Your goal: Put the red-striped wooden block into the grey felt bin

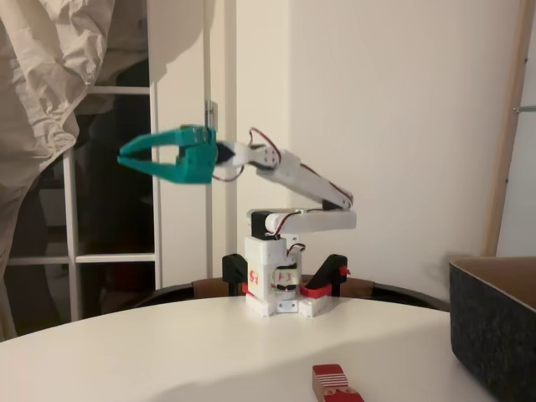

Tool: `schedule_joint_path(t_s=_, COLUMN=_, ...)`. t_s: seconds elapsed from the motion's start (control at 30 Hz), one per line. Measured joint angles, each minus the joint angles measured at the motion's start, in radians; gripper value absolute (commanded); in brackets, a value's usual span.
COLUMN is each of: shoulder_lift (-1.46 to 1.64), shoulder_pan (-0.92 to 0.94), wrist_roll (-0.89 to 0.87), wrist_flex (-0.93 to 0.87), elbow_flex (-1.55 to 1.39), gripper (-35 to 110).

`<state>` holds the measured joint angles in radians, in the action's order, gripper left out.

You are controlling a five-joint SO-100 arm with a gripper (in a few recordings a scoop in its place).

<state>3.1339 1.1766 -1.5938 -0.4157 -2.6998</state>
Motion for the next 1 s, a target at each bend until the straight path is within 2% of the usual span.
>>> schedule_joint_path(t_s=0.2, shoulder_lift=-0.245, shoulder_pan=-0.043, wrist_roll=-0.006, wrist_flex=0.000, elbow_flex=0.253, gripper=0)
schedule_joint_path(t_s=0.47, shoulder_lift=-0.514, shoulder_pan=-0.229, wrist_roll=0.066, wrist_flex=0.000, elbow_flex=0.457, gripper=0)
schedule_joint_path(t_s=0.77, shoulder_lift=-0.699, shoulder_pan=-0.488, wrist_roll=0.396, wrist_flex=-0.011, elbow_flex=0.476, gripper=0)
schedule_joint_path(t_s=1.0, shoulder_lift=-0.739, shoulder_pan=-0.695, wrist_roll=0.790, wrist_flex=-0.192, elbow_flex=0.476, gripper=2)
